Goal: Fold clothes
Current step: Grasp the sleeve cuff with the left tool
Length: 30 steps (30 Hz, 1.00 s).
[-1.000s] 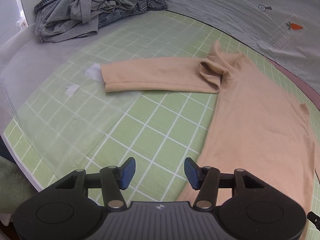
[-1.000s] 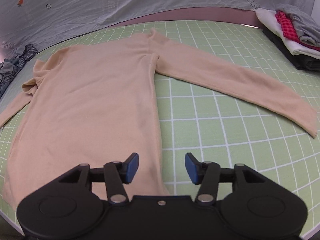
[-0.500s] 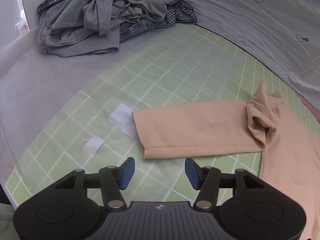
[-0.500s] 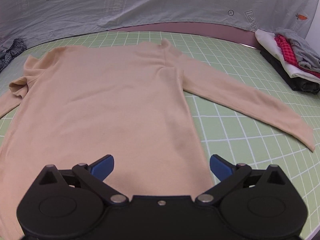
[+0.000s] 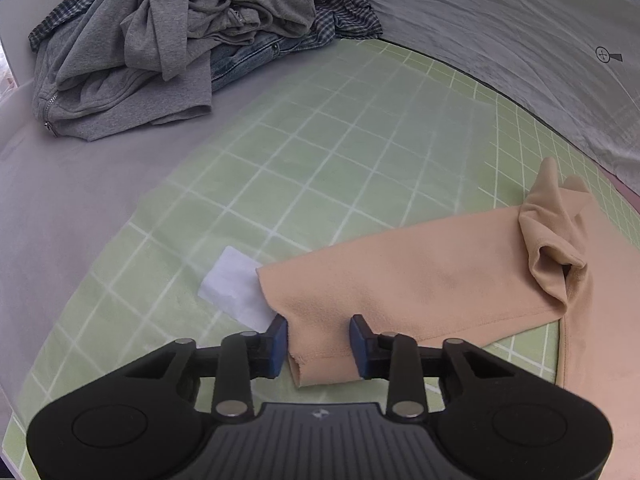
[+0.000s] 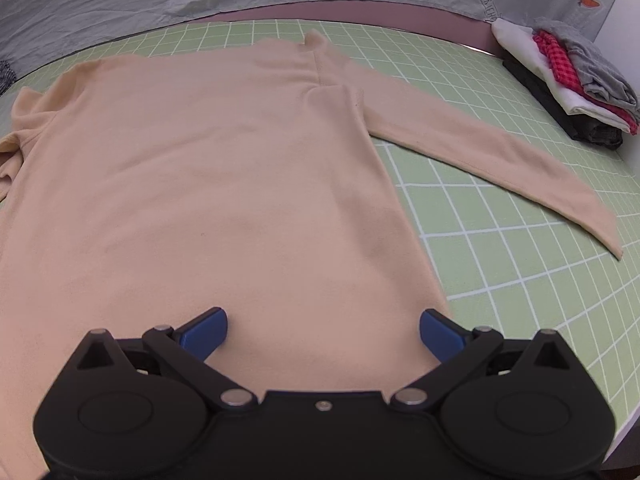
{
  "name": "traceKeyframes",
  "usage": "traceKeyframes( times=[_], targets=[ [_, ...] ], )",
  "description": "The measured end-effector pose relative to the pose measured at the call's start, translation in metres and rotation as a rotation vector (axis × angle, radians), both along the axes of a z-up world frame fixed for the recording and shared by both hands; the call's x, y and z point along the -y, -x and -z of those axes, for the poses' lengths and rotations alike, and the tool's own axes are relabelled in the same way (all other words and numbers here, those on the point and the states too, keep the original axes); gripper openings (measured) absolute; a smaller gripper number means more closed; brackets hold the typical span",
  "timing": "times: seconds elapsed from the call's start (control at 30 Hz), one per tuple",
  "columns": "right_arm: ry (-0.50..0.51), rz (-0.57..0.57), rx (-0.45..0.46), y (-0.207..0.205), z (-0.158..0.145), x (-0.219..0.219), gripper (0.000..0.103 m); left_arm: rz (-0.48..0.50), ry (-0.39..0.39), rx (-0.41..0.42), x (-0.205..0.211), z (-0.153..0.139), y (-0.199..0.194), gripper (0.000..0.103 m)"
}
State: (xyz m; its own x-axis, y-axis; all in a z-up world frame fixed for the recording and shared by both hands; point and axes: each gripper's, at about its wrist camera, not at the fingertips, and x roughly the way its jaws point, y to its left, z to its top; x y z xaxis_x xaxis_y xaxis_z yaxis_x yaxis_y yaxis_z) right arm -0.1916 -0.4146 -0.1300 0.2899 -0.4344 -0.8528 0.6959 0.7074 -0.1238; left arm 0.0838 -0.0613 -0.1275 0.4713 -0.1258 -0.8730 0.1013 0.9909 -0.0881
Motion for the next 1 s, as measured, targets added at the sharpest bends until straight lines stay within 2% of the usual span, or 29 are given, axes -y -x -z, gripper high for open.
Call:
traceKeyframes(
  times=[0.07,0.1,0.23,0.4,0.5,0.6,0.7,1.0],
  targets=[
    [-0.01,0.003,0.004,0.0,0.0,0.002,0.103,-0.01,0.005,0.016,-0.005,-0.001,0.001,0.005],
    [-0.012,0.003,0.006,0.0,0.0,0.002,0.103,-0.02,0.017,0.024,-0.009,-0.002,0.001,0.002],
    [-0.015,-0.001,0.011,0.0,0.001,0.002,0.103,-0.098,0.038,0.076,-0.028,-0.013,0.0,0.002],
    [-0.033,0.006,0.029,0.004,0.001,0.006,0.103,-0.196,-0.008,0.168,-0.058,-0.037,-0.007,0.002],
    [-0.047,0.017,0.043,0.005,0.002,0.007,0.103,-0.257,-0.067,0.221,-0.078,-0.05,-0.012,0.002],
    [-0.051,0.023,0.052,0.005,0.002,0.006,0.103,-0.309,-0.096,0.248,-0.097,-0.057,-0.012,0.002],
    [-0.055,0.027,0.058,0.005,0.002,0.007,0.103,-0.342,-0.091,0.231,-0.109,-0.055,-0.012,0.002],
    [-0.068,0.038,0.083,0.009,0.004,0.01,0.103,-0.37,-0.108,0.105,-0.108,-0.028,0.013,0.002]
  ],
)
